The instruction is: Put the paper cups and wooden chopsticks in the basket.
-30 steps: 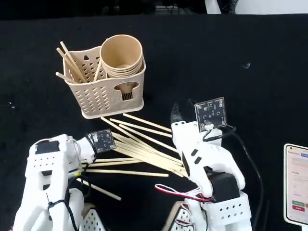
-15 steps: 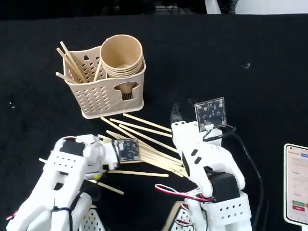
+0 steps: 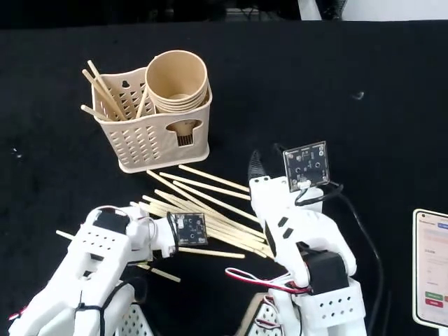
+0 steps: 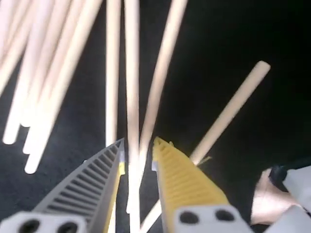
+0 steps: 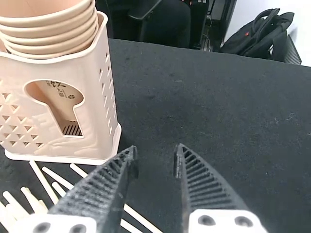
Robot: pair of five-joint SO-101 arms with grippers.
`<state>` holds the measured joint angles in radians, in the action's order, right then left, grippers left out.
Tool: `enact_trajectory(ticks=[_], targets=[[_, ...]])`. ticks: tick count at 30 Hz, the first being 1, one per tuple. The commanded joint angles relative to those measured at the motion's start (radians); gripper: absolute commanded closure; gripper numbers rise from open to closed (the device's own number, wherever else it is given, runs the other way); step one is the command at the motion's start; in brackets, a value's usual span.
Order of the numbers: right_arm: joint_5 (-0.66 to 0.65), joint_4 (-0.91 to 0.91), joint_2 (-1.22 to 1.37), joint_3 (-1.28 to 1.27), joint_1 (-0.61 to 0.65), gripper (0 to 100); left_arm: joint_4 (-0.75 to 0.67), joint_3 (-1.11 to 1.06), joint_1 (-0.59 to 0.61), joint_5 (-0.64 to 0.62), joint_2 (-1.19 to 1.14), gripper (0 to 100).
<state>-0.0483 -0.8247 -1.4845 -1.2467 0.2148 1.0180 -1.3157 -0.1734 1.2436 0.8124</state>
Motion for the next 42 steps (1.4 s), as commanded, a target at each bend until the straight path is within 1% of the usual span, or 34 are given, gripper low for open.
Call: enact_trajectory(ticks=[1,4,7,9,11,13,16,18,20,22,24,25,27,29,30,35,38,42], targets=[[-0.006,0.015,-0.021,0.002,-0.014,87.0,0.011,0.007,-0.005,-0.043,0.011,91],[-0.008,0.015,-0.021,0.002,-0.014,87.0,0.124,0.082,-0.008,-0.046,0.011,92],[-0.011,0.02,-0.021,-0.012,-0.014,86.9,0.299,0.22,-0.001,-0.041,0.011,97],[-0.011,0.021,-0.021,-0.012,-0.014,86.9,0.416,0.308,0.002,-0.011,0.008,97],[-0.006,0.02,-0.021,-0.01,-0.015,86.9,0.502,0.372,0.002,0.008,0.002,97],[-0.005,0.02,-0.021,-0.01,-0.015,87.0,0.551,0.41,0.005,0.011,0.002,97],[-0.005,0.02,-0.021,-0.007,-0.017,87.1,0.582,0.437,0.047,0.014,0.009,97],[-0.003,0.018,-0.021,-0.005,-0.021,87.1,0.603,0.473,0.097,0.023,0.011,97],[0.014,0.02,-0.022,-0.004,-0.057,87.1,0.654,0.542,0.16,0.064,0.011,97],[0.098,0.025,-0.022,-0.001,-0.127,87.1,0.707,0.625,0.228,0.084,0.012,97],[0.199,0.044,-0.022,-0.001,-0.206,87.1,0.736,0.723,0.286,0.078,0.012,97],[0.236,0.06,-0.021,-0.005,-0.241,87.1,0.74,0.777,0.312,0.052,0.012,97],[0.281,0.103,-0.013,-0.021,-0.285,87.1,0.74,0.897,0.321,-0.074,0.012,97],[0.282,0.157,-0.013,-0.056,-0.293,87.1,0.74,1.003,0.283,-0.199,0.012,97],[0.282,0.178,-0.013,-0.074,-0.293,87.1,0.741,1.041,0.263,-0.239,0.012,97],[0.287,0.199,-0.018,-0.101,-0.293,87.1,0.741,1.064,0.223,-0.264,0.008,97],[0.285,0.203,-0.019,-0.102,-0.293,87.1,0.74,1.09,0.222,-0.344,0.012,97],[0.285,0.206,-0.019,-0.104,-0.293,87.1,0.74,1.199,0.22,-0.454,0.012,97]])
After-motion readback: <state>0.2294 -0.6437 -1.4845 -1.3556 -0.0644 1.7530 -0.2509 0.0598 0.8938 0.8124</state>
